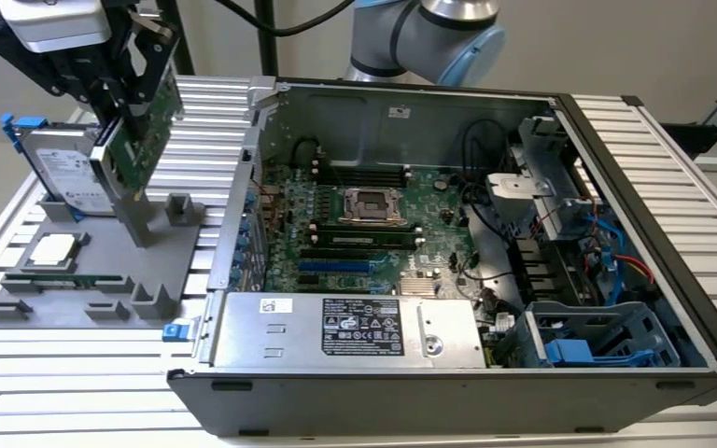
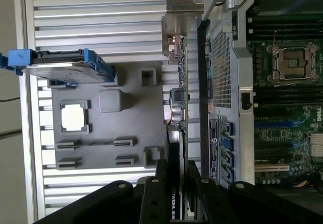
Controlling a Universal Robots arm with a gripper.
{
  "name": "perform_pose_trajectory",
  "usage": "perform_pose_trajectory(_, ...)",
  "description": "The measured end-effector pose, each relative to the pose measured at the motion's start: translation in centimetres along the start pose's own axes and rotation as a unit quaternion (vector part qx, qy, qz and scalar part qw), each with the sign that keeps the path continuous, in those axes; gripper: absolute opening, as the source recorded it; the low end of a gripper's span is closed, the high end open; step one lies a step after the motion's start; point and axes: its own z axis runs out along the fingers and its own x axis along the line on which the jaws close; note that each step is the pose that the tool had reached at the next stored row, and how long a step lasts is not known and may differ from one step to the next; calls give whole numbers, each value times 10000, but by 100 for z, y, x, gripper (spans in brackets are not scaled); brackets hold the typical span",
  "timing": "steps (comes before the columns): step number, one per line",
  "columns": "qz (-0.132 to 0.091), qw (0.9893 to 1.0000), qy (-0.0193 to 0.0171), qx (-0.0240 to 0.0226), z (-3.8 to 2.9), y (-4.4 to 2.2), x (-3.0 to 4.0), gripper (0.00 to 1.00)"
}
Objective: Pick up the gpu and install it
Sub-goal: 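Pick up the gpu and move the gpu toward the slot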
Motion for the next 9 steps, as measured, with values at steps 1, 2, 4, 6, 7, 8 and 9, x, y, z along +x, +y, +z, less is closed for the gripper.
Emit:
perform_pose_trajectory(1, 0, 10000, 0, 0, 0, 1, -5, 0)
perform_pose_trajectory(2, 0, 10000, 0, 0, 0, 3, -8, 0)
perform_pose_trajectory(4, 0, 10000, 0, 0, -1, 5, -16, 0)
perform_pose_trajectory(6, 0, 10000, 1, 1, -5, 7, -23, 0)
perform_pose_trajectory(7, 0, 10000, 1, 1, -7, 9, -24, 0)
perform_pose_trajectory(8, 0, 10000, 0, 0, -9, 10, -26, 0)
perform_pose_trajectory(9, 0, 10000, 0, 0, -10, 11, -28, 0)
